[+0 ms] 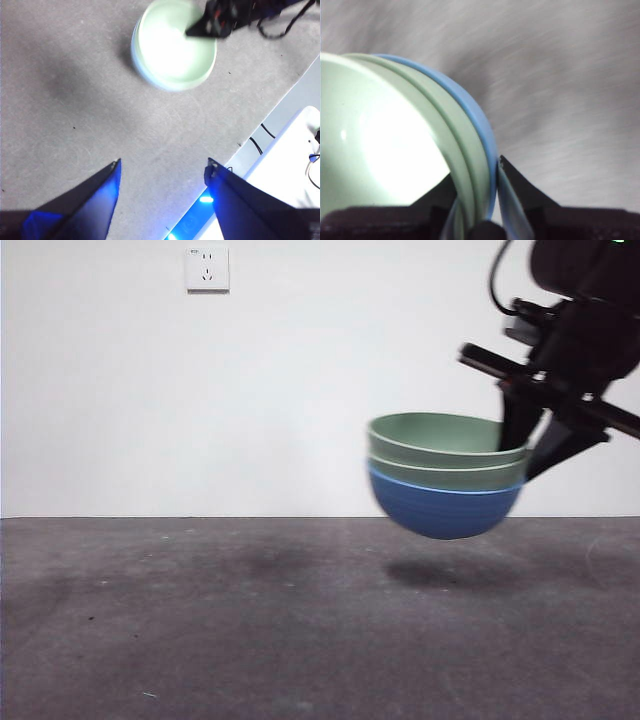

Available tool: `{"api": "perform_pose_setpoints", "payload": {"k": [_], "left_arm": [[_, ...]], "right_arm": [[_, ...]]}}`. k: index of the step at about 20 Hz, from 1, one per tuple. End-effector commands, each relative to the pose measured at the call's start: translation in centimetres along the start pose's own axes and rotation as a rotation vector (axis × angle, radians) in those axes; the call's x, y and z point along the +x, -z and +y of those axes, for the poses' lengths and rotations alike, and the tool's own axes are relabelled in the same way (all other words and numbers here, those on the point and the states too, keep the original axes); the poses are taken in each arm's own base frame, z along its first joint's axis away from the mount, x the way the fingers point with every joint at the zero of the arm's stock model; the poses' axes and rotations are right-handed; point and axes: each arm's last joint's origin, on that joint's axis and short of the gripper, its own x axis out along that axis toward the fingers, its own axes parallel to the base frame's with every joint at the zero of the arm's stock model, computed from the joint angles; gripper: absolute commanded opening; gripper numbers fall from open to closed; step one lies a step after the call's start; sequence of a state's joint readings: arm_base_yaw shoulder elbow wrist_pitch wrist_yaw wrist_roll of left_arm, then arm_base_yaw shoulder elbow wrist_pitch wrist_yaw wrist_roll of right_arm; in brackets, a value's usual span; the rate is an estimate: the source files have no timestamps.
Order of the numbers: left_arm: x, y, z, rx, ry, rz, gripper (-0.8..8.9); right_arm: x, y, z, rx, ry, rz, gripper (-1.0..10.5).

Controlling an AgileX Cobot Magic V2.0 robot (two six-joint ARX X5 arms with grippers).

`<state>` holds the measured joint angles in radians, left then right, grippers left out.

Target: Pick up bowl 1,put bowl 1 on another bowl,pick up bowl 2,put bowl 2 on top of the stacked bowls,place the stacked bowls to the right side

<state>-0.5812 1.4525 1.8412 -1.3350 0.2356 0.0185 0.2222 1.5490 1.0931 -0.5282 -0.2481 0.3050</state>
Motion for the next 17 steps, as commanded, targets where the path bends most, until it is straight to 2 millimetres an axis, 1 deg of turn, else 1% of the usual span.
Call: {"api": "perform_pose_setpoints", "payload": {"k": [1,2,5,8,11,14,16,17], "left_arm": [[0.1,0.3,0.0,0.007,0.004,0.028,2.83],[0.1,0.3,0.0,0.006,0.004,0.028,2.83],[0.1,0.2,-0.1,0.008,0.004,0.021,2.83],[0.1,0.2,-0.1,0.005,0.004,0.021,2.83],[0.1,0.2,-0.1,0.005,0.004,0.022,2.83],[0.1,0.2,-0.1,0.005,0.004,0.022,2.83],[0.1,0.2,-0.1,0.005,0.004,0.021,2.83],[0.1,0.2,-0.1,0.005,0.003,0.022,2.83]], "right_arm": [[-0.6,-1.0,-1.9,0.023,0.021,-0.047,-0.1],[-0.6,-1.2,-2.9,0.043,0.038,-0.053,-0.1],[-0.2,-1.5,-5.0,0.087,0.072,-0.045,-0.1],[1.2,-1.4,-6.4,0.116,0.093,-0.003,-0.1],[2.5,-1.2,-7.1,0.121,0.102,0.038,-0.1],[3.5,-0.9,-7.5,0.123,0.108,0.069,-0.1],[3.8,-0.8,-7.6,0.12,0.11,0.079,-0.1],[3.8,-0.9,-7.6,0.119,0.109,0.077,0.1]]}}
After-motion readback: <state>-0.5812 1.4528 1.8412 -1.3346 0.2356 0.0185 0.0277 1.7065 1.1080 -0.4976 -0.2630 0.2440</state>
